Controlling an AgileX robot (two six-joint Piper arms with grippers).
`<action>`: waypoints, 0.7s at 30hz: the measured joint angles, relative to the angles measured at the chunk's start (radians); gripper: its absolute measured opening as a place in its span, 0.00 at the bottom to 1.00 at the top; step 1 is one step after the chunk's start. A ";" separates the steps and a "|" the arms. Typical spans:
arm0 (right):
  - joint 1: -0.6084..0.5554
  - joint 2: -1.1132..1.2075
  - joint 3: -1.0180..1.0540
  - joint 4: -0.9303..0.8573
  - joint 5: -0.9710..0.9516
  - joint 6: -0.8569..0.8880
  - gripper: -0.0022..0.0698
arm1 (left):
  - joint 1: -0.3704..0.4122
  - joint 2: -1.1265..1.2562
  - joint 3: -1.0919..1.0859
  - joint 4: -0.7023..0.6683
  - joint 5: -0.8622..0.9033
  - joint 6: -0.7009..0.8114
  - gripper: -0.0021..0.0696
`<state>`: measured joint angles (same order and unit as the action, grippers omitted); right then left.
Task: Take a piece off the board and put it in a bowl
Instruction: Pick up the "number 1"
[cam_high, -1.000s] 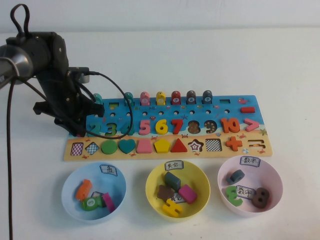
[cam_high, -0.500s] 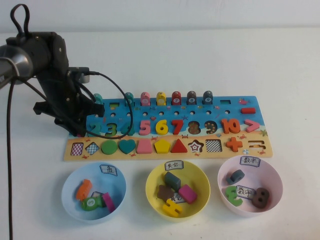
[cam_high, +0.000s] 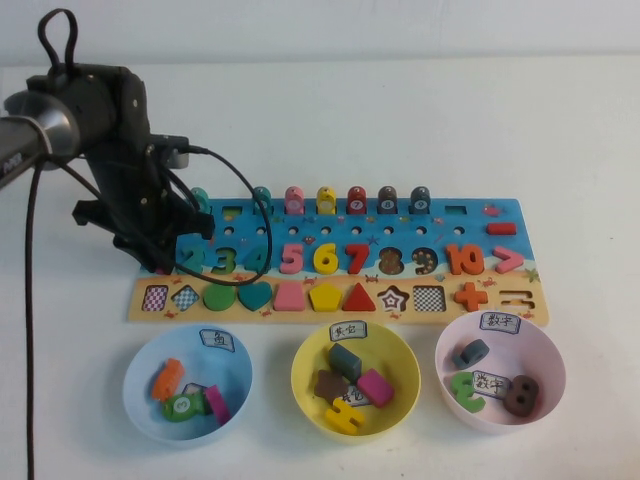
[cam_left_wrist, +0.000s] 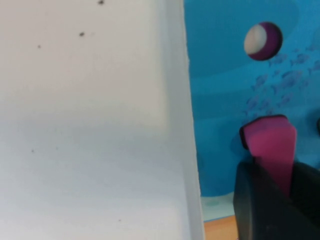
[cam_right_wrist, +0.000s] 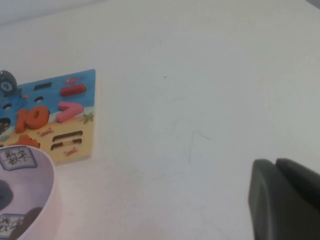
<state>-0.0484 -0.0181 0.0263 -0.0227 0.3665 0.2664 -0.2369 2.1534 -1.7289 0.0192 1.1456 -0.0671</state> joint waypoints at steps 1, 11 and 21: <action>0.000 0.000 0.000 0.000 0.000 0.000 0.01 | -0.008 0.000 0.000 0.013 0.000 0.000 0.13; 0.000 0.000 0.000 0.000 0.000 0.000 0.01 | -0.035 0.000 0.000 0.034 0.000 0.000 0.13; 0.000 0.000 0.000 0.000 0.000 0.000 0.01 | -0.037 0.000 0.000 0.038 0.000 -0.006 0.13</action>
<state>-0.0484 -0.0181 0.0263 -0.0227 0.3665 0.2664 -0.2740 2.1534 -1.7289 0.0576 1.1456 -0.0728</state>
